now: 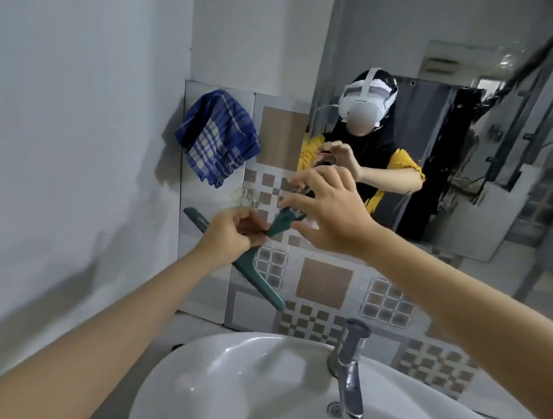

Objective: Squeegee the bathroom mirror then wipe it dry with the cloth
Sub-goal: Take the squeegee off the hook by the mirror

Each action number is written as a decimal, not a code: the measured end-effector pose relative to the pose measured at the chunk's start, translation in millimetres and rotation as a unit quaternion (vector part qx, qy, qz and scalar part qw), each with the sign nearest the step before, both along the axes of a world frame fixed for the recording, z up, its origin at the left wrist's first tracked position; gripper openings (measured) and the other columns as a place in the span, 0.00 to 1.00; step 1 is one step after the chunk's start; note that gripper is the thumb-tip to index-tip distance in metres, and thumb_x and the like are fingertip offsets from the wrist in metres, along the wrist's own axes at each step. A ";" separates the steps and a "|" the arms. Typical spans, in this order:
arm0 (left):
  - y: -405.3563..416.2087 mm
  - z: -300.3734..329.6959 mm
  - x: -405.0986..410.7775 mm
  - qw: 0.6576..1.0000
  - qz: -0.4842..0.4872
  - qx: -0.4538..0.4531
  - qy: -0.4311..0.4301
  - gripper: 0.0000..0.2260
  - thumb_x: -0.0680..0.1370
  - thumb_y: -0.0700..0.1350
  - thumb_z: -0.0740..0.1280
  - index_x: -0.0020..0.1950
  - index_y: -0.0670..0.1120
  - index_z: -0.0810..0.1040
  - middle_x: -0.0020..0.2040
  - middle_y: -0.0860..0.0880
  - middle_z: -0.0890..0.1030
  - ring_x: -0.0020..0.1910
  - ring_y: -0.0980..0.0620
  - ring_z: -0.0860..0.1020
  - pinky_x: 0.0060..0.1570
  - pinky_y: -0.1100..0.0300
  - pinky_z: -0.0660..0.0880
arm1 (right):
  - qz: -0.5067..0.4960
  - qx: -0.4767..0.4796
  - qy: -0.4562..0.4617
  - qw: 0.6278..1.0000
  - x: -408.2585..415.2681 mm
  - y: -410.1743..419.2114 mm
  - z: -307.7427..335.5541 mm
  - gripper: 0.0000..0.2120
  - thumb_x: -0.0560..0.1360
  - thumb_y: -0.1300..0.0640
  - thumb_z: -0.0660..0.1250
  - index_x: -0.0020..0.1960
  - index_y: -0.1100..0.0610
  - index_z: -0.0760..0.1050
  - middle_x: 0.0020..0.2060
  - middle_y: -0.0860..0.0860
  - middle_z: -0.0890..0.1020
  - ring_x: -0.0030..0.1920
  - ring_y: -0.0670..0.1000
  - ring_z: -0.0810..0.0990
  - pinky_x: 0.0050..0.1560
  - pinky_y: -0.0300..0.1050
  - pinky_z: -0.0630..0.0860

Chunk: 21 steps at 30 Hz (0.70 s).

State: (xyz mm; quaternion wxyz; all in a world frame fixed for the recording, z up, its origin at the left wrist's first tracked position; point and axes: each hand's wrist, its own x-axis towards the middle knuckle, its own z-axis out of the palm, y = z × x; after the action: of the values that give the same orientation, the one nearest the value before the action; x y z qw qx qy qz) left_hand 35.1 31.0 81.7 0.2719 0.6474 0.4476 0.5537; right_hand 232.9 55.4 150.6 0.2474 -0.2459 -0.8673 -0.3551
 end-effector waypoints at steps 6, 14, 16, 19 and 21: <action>-15.7 52.1 52.8 0.990 -0.083 0.054 0.103 0.10 0.66 0.31 0.74 0.40 0.45 0.81 0.40 0.50 0.83 0.40 0.54 0.82 0.46 0.64 0.78 | -0.017 -0.111 -0.087 0.990 66.3 -29.4 43.6 0.14 0.72 0.49 0.69 0.57 0.49 0.78 0.47 0.51 0.80 0.48 0.54 0.78 0.49 0.52 0.74; -25.3 115.2 115.4 0.963 -0.092 0.156 0.198 0.08 0.66 0.35 0.75 0.40 0.47 0.82 0.40 0.52 0.84 0.41 0.53 0.83 0.47 0.61 0.79 | -0.011 -0.087 -0.028 0.996 138.2 -60.1 84.5 0.11 0.68 0.53 0.73 0.50 0.50 0.81 0.36 0.46 0.79 0.35 0.46 0.73 0.28 0.32 0.60; -26.2 129.9 126.6 0.949 -0.030 0.236 0.209 0.07 0.67 0.39 0.75 0.44 0.44 0.82 0.43 0.50 0.83 0.42 0.55 0.82 0.47 0.62 0.79 | -0.042 -0.051 -0.003 0.998 152.8 -61.7 100.7 0.11 0.69 0.50 0.71 0.51 0.47 0.80 0.37 0.46 0.80 0.36 0.48 0.77 0.27 0.34 0.66; -20.9 150.5 130.5 0.890 0.108 0.392 0.209 0.10 0.70 0.42 0.72 0.49 0.40 0.79 0.48 0.45 0.80 0.48 0.52 0.77 0.51 0.62 0.75 | -0.064 -0.016 0.034 0.997 173.2 -64.3 127.4 0.11 0.71 0.49 0.69 0.53 0.47 0.79 0.40 0.47 0.81 0.34 0.49 0.77 0.26 0.37 0.69; -14.2 161.4 126.3 0.859 0.169 0.441 0.197 0.11 0.73 0.44 0.69 0.51 0.39 0.77 0.49 0.42 0.78 0.49 0.50 0.75 0.53 0.60 0.73 | -0.076 0.019 0.060 0.995 184.0 -66.4 145.9 0.10 0.71 0.50 0.71 0.53 0.49 0.80 0.37 0.47 0.80 0.31 0.47 0.72 0.26 0.33 0.61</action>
State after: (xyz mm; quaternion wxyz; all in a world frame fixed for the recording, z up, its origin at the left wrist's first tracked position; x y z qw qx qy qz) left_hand 161.4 16.8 243.1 -0.2338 0.7096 0.3031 0.5916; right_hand 416.9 -11.0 296.6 0.2760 -0.3275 -0.8227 -0.3737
